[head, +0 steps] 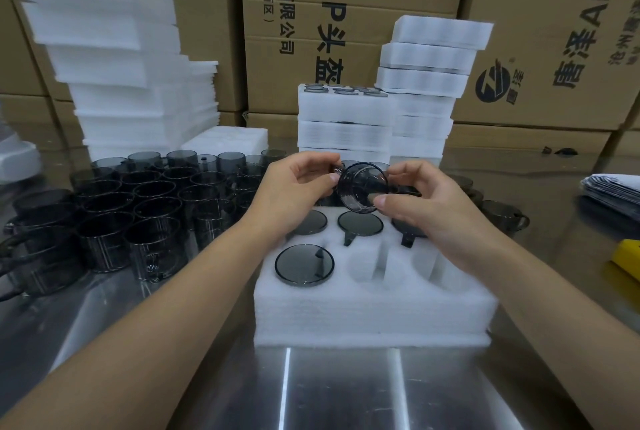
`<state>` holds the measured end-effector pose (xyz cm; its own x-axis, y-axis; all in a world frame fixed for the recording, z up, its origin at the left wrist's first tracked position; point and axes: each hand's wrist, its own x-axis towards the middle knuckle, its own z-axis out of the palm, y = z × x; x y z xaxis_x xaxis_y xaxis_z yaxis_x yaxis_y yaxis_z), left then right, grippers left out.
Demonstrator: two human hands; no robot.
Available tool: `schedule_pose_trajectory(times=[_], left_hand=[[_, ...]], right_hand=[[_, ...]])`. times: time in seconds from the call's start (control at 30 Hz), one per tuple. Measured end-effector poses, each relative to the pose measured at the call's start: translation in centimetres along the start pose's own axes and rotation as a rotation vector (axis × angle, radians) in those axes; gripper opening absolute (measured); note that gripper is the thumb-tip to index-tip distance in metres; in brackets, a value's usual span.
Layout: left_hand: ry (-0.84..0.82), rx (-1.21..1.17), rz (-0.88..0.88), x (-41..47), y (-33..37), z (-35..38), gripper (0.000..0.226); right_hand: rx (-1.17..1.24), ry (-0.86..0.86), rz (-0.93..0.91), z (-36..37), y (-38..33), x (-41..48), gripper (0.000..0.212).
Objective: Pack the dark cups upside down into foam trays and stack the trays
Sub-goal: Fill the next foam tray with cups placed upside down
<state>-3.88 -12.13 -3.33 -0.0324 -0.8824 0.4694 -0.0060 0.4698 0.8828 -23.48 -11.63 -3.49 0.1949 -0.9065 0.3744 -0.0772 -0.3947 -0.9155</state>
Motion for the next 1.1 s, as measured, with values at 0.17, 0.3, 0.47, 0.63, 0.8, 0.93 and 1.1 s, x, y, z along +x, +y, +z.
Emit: schedule_pose_trajectory(times=[0.17,0.3,0.47,0.63,0.8,0.93,1.1], left_hand=[[-0.020,-0.001,-0.016,-0.1,0.1,0.1,0.021],[-0.045,0.014,-0.031,-0.2,0.2,0.1,0.015],[-0.093,0.053,-0.051,-0.3,0.3,0.1,0.014],[-0.170,0.098,-0.044,-0.5,0.5,-0.1,0.019],[-0.248,0.127,-0.032,-0.8,0.9,-0.1,0.017],[-0.292,0.158,-0.056,-0.8,0.9,0.0,0.017],[-0.284,0.154,-0.046,-0.9,0.8,-0.1,0.012]], right_hand=[[0.082,-0.004,0.001,0.0,0.0,0.1,0.036],[0.072,-0.080,-0.029,0.0,-0.5,0.0,0.033],[-0.013,-0.238,-0.087,0.2,-1.3,-0.8,0.038],[-0.063,-0.328,-0.094,0.1,-1.8,-1.3,0.055],[-0.175,-0.379,-0.086,-0.5,-2.7,-1.5,0.052],[-0.262,-0.365,-0.108,-0.8,-3.7,-1.8,0.055],[-0.310,-0.429,-0.129,-0.9,-4.6,-2.2,0.063]])
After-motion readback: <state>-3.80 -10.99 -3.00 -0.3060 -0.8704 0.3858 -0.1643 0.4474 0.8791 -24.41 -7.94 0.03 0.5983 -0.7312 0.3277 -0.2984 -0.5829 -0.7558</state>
